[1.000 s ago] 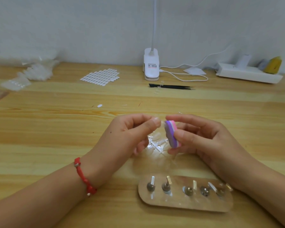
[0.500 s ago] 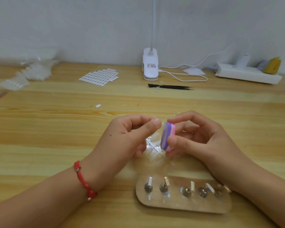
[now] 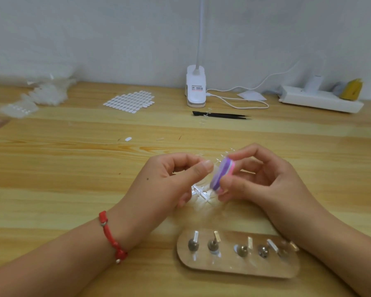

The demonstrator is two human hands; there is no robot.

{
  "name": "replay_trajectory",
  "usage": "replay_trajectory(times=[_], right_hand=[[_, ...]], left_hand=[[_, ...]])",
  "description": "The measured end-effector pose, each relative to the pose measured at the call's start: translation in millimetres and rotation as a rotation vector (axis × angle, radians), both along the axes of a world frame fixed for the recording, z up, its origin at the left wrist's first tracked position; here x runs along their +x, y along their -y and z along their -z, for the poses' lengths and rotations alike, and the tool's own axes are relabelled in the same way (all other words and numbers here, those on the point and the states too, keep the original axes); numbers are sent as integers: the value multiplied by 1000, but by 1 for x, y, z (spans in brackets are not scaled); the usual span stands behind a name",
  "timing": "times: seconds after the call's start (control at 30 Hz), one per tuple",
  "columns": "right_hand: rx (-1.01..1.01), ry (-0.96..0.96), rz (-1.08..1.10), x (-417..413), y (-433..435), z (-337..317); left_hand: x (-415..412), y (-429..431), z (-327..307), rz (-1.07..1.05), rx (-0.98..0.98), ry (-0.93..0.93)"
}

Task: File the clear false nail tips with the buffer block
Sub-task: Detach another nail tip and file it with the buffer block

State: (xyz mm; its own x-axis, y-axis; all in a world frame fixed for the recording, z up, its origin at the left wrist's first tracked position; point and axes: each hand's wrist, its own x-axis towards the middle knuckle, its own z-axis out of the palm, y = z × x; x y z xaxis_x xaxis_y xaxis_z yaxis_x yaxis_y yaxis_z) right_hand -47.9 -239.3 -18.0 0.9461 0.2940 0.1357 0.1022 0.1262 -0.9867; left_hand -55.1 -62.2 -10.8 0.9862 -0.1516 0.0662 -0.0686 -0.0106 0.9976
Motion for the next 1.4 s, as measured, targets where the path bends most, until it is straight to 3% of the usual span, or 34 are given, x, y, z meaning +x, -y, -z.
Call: replay_trajectory(times=[0.07,0.2,0.33,0.43,0.8,1.4], right_hand=[[-66,31,-45,-2,-2,-1],[40,-5,29,1,-1,-1],[-23,5,-58,0,-2,-2],[73,-36,1,2,0,-1],[-41,-19,-87,1,1,0],[65,-69,-58,4,3,0]], left_hand=[[1,-1,0,-10,-2,3],[0,-1,0,11,7,-4],[0,-1,0,11,-5,-2],[0,-1,0,13,2,-5],[1,-3,1,-14,-8,1],[-1,-1,0,25,-6,7]])
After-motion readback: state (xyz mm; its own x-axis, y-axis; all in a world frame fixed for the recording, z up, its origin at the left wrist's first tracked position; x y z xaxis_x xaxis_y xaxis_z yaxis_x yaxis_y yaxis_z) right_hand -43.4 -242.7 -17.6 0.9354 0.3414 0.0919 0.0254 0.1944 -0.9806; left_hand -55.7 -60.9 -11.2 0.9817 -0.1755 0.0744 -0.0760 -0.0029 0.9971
